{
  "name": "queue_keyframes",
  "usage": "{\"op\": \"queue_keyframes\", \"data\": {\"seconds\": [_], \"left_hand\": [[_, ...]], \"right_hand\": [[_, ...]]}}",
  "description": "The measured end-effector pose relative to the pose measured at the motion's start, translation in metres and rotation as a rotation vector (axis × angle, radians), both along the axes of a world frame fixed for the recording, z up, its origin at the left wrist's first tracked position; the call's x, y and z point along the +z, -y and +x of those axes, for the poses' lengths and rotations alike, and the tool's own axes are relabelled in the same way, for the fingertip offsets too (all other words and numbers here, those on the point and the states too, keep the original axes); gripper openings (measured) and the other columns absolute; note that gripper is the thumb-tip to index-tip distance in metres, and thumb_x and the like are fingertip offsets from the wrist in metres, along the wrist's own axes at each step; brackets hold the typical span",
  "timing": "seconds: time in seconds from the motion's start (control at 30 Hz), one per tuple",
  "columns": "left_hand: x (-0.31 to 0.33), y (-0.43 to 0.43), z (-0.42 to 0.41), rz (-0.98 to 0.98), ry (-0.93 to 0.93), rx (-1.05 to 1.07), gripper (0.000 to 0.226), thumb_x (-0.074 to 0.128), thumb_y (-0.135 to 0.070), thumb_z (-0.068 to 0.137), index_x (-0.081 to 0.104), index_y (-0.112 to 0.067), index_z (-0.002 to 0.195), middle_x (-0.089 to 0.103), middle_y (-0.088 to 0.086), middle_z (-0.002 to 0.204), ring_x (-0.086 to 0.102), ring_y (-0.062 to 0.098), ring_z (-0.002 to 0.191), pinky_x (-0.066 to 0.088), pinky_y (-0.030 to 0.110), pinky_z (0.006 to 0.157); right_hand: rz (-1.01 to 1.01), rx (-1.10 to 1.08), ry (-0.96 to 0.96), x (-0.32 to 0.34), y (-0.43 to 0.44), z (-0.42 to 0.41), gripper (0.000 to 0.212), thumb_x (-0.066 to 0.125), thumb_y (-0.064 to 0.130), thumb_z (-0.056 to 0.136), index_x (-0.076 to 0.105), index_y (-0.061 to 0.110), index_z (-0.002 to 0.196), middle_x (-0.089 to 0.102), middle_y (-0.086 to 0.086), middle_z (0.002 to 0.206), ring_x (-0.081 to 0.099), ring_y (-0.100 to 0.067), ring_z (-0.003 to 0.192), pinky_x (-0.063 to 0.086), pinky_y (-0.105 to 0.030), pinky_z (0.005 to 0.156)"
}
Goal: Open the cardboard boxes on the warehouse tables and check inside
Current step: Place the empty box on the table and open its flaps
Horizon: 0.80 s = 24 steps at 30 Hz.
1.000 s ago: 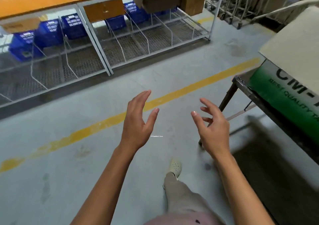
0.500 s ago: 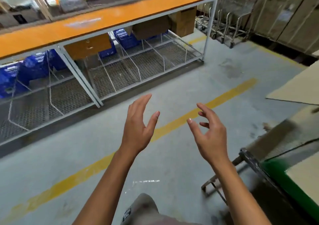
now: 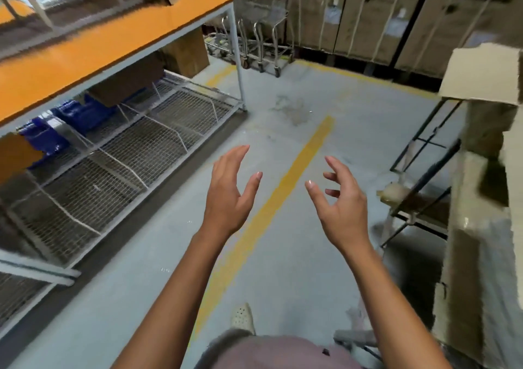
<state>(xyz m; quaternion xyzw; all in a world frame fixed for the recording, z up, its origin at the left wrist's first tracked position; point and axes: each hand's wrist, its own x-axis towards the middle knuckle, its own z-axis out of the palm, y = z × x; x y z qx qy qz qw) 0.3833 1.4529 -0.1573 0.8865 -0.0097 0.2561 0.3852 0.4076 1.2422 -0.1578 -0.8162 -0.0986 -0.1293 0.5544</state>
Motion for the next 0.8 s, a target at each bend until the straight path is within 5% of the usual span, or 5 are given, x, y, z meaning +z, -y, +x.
{"op": "queue_keyframes", "data": {"seconds": [0.33, 0.67, 0.8], "left_hand": [[0.015, -0.037, 0.208, 0.022, 0.022, -0.243, 0.051, 0.056, -0.033, 0.098, 0.049, -0.01, 0.143, 0.052, 0.004, 0.143, 0.045, 0.021, 0.134, 0.043, 0.045, 0.106], [0.009, 0.026, 0.462, 0.031, 0.039, -0.421, 0.053, 0.054, -0.038, 0.098, 0.047, -0.015, 0.145, 0.052, 0.003, 0.142, 0.047, 0.022, 0.133, 0.045, 0.049, 0.102], [0.024, 0.061, 0.55, 0.014, 0.059, -0.454, 0.054, 0.053, -0.041, 0.098, 0.047, -0.015, 0.145, 0.053, 0.003, 0.141, 0.048, 0.022, 0.133, 0.046, 0.049, 0.102]], "right_hand": [[0.01, -0.262, -0.011, 0.015, -0.034, 0.158, 0.058, 0.066, 0.037, 0.088, 0.05, 0.019, 0.141, 0.054, 0.01, 0.13, 0.055, -0.004, 0.111, 0.052, -0.03, 0.087], [0.005, -0.426, -0.004, 0.009, 0.022, 0.371, 0.054, 0.067, 0.03, 0.093, 0.048, 0.023, 0.143, 0.051, 0.014, 0.129, 0.053, -0.003, 0.114, 0.052, -0.029, 0.09], [-0.052, -0.426, 0.016, 0.024, 0.05, 0.453, 0.055, 0.067, 0.031, 0.092, 0.048, 0.024, 0.144, 0.053, 0.01, 0.133, 0.052, -0.003, 0.113, 0.046, -0.015, 0.087]]}}
